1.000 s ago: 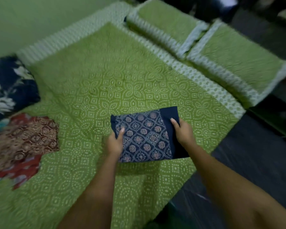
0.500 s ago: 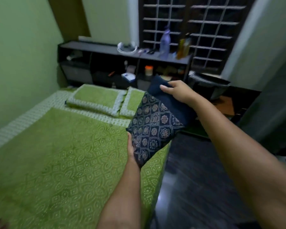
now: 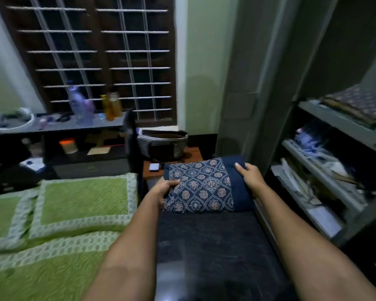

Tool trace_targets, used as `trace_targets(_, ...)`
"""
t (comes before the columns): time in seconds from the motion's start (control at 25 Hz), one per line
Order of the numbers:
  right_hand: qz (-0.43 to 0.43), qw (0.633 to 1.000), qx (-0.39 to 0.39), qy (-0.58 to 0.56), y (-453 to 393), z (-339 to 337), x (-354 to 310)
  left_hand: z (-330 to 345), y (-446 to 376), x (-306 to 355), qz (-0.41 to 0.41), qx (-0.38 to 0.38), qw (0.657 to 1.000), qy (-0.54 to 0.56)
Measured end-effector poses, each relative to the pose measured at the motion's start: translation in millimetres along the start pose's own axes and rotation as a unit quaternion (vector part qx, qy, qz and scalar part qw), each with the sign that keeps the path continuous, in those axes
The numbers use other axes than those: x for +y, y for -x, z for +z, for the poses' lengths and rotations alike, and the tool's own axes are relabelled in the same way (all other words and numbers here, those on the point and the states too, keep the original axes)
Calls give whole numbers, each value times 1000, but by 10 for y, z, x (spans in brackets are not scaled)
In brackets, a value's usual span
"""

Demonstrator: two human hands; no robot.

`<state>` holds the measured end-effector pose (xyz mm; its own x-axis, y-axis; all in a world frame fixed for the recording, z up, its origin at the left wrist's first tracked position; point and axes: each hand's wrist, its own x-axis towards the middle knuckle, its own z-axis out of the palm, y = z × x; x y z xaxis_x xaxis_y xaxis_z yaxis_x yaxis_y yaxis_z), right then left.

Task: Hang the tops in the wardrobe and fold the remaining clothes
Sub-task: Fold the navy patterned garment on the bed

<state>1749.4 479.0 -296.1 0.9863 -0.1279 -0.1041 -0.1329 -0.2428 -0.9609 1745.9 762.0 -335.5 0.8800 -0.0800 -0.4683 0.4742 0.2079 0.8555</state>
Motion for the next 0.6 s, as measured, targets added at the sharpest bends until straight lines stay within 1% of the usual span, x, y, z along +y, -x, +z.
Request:
trace_targets(0.04, 10, 1000, 28, -2, -97, -204, 62, 252, -241, 80, 12, -12, 1000, -19)
trace_targets(0.12, 29, 994, 109, 6, -338, -554, 218, 788, -709, 277, 45, -41, 997, -53)
trace_targets(0.2, 42, 980, 194, 10, -703, -882, 428, 1356, -1244, 523, 86, -77, 988, -98)
trace_targets(0.28, 39, 966, 256, 0, -1115, -1204, 642, 1887, -1709, 798, 128, -107, 978, -126)
trace_targets(0.32, 43, 958, 282, -14, -1247, -1350, 618, 2137, -1938, 921, 146, -131, 971, -137)
trace_targets(0.44, 37, 932, 355, -69, -1644, -1864, 444, 2896, -2578, 1298, 179, -232, 939, -181)
trace_targets(0.52, 33, 910, 407, -72, -1945, -2243, 439, 3386, -2943, 1542, 174, -301, 915, -205)
trace_targets(0.6, 23, 892, 447, -62, -2247, -2665, 544, 3888, -3227, 1799, 181, -366, 879, -246)
